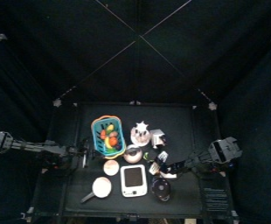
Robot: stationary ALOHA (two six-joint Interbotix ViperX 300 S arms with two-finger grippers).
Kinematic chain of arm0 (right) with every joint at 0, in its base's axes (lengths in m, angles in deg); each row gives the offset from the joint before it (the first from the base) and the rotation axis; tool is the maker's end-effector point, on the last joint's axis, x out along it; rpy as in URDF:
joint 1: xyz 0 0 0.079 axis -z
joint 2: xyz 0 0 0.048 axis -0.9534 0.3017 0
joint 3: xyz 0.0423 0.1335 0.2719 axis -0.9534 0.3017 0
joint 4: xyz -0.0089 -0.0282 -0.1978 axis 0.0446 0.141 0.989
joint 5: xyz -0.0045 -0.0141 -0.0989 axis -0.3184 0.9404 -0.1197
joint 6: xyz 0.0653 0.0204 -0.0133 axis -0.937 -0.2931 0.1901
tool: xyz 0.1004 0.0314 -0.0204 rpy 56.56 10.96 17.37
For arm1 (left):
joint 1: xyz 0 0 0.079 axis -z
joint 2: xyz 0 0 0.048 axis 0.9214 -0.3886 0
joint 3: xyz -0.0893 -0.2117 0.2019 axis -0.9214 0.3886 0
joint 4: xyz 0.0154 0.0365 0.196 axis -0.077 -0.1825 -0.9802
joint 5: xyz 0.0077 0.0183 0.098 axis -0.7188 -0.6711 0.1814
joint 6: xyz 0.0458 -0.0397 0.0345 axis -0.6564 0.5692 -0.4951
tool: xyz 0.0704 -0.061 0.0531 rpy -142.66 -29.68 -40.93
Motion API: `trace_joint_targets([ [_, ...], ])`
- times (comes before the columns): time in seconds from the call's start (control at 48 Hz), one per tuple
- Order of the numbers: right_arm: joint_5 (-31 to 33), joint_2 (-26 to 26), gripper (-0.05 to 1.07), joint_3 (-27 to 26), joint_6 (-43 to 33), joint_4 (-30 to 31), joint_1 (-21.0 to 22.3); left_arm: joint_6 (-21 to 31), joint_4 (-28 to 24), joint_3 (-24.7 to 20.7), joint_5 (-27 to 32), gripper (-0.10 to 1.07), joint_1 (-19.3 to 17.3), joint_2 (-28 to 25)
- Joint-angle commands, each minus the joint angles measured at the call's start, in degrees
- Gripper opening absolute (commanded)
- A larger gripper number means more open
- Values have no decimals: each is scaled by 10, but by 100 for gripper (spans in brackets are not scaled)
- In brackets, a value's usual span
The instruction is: Place starfruit onto stove
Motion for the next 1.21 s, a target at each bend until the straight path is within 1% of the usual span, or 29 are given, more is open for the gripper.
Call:
trace_joint_targets([
  [0.0,3,-18,69,-23,18,-13,-3,1,2,-8,-3,-3,0,-1],
  [0.208,7,-18,69,-56,61,-19,-16,1,2,-8,-3,-3,-1,-2],
  [0.375,-1,-18,69,-83,66,-13,-27,1,2,-7,-3,-3,-1,-2],
  [0.479,-16,-12,69,-100,66,-4,-39,1,3,-8,-3,-3,-1,-2],
  [0.583,-38,4,69,-120,67,7,-48,1,3,-8,-3,-3,-1,-2],
  [0.875,-101,44,69,-161,67,11,-58,0,3,-9,-3,-3,-1,-1],
  [1.0,-111,56,69,-165,67,10,-58,1,3,-9,-3,-3,-1,-2],
  [1.188,-142,75,69,-167,68,21,-54,0,3,-9,-3,-3,-1,-2],
])
